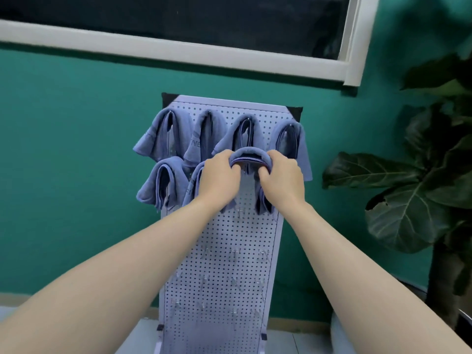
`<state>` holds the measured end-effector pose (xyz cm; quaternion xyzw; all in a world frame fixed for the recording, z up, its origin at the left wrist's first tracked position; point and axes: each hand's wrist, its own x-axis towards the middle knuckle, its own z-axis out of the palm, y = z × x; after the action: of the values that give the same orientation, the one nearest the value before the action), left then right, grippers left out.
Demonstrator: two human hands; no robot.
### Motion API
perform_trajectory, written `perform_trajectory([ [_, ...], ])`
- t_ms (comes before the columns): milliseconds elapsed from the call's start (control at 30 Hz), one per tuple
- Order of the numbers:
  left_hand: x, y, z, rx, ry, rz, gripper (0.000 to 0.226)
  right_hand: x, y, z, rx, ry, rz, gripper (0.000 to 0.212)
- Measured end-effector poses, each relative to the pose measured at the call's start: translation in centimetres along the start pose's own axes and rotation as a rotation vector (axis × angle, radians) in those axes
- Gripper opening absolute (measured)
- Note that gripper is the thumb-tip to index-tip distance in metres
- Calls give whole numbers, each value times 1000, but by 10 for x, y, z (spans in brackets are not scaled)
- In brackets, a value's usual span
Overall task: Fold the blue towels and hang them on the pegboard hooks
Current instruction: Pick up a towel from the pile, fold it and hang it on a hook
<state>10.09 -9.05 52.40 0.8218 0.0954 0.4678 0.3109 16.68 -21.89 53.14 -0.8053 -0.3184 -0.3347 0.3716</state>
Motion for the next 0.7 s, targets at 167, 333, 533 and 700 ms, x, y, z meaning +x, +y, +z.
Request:
perform_trajectory([
  [167,18,-10,26,-44,6,-158,26,22,16,20,-30,-57,11,7],
  [333,25,-18,49,-39,86,-252,10,32,24,41,-1,-88,10,10],
  [533,26,-36,65,-44,85,-280,14,36,40,61,-58,-147,8,8],
  [700,23,-60,77,-101,34,-223,19,33,49,81,-36,-151,17,19],
])
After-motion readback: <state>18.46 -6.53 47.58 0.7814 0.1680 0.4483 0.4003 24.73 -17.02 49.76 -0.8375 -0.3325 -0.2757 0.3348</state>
